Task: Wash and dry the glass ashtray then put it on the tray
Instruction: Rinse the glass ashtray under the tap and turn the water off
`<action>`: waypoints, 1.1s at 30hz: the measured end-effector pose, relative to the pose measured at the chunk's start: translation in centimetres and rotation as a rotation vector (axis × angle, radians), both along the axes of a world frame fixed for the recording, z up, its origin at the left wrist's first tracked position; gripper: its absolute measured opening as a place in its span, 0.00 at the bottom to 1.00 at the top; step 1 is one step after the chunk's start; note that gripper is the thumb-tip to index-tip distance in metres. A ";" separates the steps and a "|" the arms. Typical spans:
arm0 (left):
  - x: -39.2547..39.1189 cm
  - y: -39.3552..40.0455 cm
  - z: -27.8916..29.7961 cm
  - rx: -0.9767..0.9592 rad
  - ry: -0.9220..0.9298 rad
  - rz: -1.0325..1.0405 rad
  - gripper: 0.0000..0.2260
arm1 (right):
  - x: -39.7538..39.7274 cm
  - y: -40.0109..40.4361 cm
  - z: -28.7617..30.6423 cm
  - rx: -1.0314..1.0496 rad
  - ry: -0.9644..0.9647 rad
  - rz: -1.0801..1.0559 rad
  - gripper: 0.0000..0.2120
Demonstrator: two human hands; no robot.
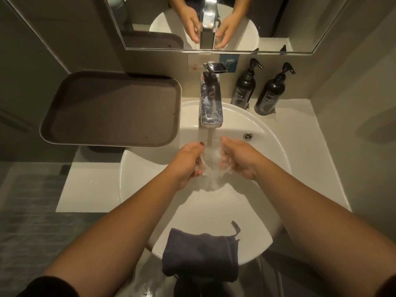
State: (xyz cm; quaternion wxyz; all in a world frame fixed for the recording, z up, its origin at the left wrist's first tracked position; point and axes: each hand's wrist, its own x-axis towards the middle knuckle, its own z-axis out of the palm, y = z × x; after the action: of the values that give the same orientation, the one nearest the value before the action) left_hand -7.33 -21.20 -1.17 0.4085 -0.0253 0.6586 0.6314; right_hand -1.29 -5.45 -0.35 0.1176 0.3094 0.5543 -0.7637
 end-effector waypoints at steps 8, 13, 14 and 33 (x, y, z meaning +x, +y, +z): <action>0.0 -0.2 -1.0 -0.161 -0.020 0.013 0.22 | 0.0 -1.1 -0.5 0.222 0.088 0.056 0.11; 0.8 -0.1 -0.8 0.044 -0.323 0.044 0.27 | -0.2 -0.9 0.1 0.538 0.260 0.217 0.15; 0.7 0.1 -0.7 0.120 -0.387 0.075 0.28 | 0.0 -1.2 0.2 0.611 0.308 0.317 0.14; 0.5 -0.5 -2.2 0.039 0.082 0.229 0.09 | -4.9 0.6 12.0 1.560 0.632 0.287 0.31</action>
State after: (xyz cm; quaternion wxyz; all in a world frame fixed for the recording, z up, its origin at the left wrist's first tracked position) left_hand -6.83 -21.69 -3.32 0.3068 -0.0662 0.6552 0.6872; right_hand -6.15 -4.84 11.63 -0.1936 0.0010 0.9622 -0.1917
